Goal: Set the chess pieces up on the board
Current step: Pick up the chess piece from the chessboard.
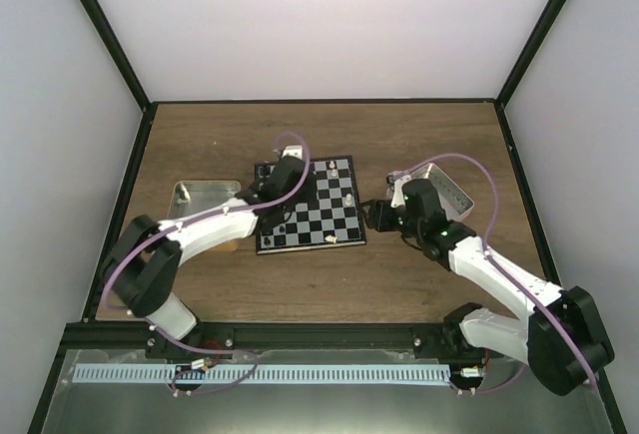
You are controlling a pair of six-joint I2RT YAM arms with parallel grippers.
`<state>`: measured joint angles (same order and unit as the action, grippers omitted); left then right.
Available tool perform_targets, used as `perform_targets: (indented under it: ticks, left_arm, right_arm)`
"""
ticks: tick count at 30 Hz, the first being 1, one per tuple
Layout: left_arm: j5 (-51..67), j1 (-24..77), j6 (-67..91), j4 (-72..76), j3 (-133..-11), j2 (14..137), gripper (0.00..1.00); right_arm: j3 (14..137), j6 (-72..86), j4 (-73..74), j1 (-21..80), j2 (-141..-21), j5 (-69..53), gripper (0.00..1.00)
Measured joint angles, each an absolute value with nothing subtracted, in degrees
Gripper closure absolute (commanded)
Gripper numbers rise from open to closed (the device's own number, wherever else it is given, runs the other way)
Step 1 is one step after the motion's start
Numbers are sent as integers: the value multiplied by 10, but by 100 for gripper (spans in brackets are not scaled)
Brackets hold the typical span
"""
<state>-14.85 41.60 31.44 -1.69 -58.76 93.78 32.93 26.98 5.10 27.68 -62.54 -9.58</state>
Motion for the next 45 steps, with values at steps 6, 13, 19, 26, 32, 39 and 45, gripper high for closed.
perform_targets:
  ticks: [6, 13, 19, 26, 32, 39, 45]
  left_arm:
    - [-110, 416, 349, -8, -473, 822, 59]
    - [-82, 416, 372, -9, -415, 733, 58]
    - [-70, 416, 375, -8, -408, 706, 58]
    - [-68, 416, 375, -6, -400, 700, 58]
    - [-68, 416, 376, -5, -389, 690, 58]
    - [-67, 416, 376, -4, -387, 682, 57]
    - [-44, 416, 388, 4, -375, 681, 50]
  right_arm:
    - [365, 218, 49, 361, -693, -102, 42]
    - [374, 172, 76, 413, -789, -85, 43]
    - [401, 150, 90, 446, -835, -50, 52]
    - [426, 135, 91, 461, -874, -24, 60]
    - [440, 129, 94, 479, -902, 2, 69]
    - [451, 132, 80, 480, -920, 33, 81]
    - [452, 142, 61, 480, -927, 40, 87]
